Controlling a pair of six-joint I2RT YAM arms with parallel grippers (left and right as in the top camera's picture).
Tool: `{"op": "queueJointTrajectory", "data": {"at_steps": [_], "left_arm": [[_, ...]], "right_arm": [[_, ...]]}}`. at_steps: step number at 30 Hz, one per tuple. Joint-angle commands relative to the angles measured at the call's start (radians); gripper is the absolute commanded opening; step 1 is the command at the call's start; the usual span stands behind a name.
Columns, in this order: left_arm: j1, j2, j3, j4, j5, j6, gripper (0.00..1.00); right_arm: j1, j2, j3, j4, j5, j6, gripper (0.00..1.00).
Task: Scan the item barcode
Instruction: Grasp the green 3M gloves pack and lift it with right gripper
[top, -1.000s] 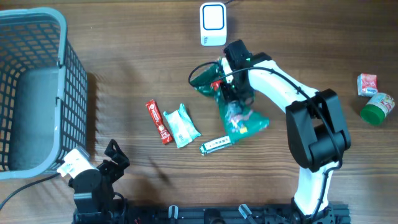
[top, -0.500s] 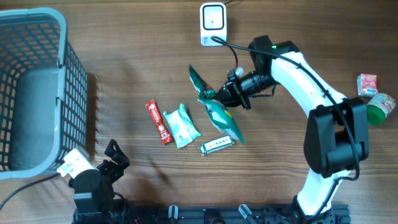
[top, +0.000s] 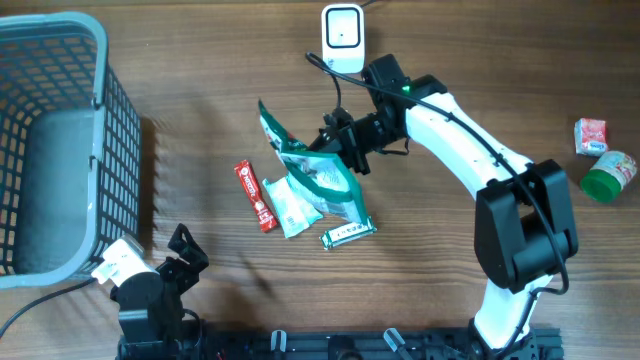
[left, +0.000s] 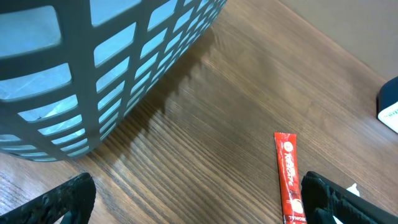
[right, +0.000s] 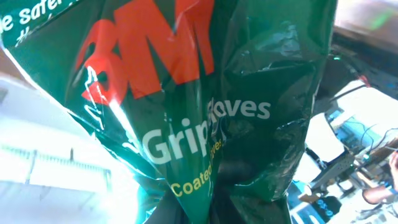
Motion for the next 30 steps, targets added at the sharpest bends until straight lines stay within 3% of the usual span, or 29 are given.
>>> {"op": "queueJointTrajectory", "data": {"at_steps": [1,8,13,21,28,30], "left_arm": [[-0.004,-0.003,-0.007,0.002,-0.016,-0.009,1.0],[-0.004,-0.003,-0.007,0.002,-0.016,-0.009,1.0],[-0.004,-0.003,-0.007,0.002,-0.016,-0.009,1.0],[-0.004,-0.003,-0.007,0.002,-0.016,-0.009,1.0],[-0.004,-0.003,-0.007,0.002,-0.016,-0.009,1.0],[-0.004,-0.003,-0.006,0.002,-0.016,-0.009,1.0]], "right_arm": [[-0.026,-0.011,0.011,0.095,-0.095,0.001,0.04],[-0.06,0.042,-0.006,0.462,-0.095,0.006,0.04],[-0.06,0.098,-0.008,0.472,-0.095,0.044,0.04],[-0.064,0.098,-0.008,0.511,-0.095,0.426,0.04],[-0.089,0.098,-0.009,0.509,-0.077,0.896,0.04],[-0.1,0.098,-0.009,0.505,-0.062,0.948,0.04]]}}
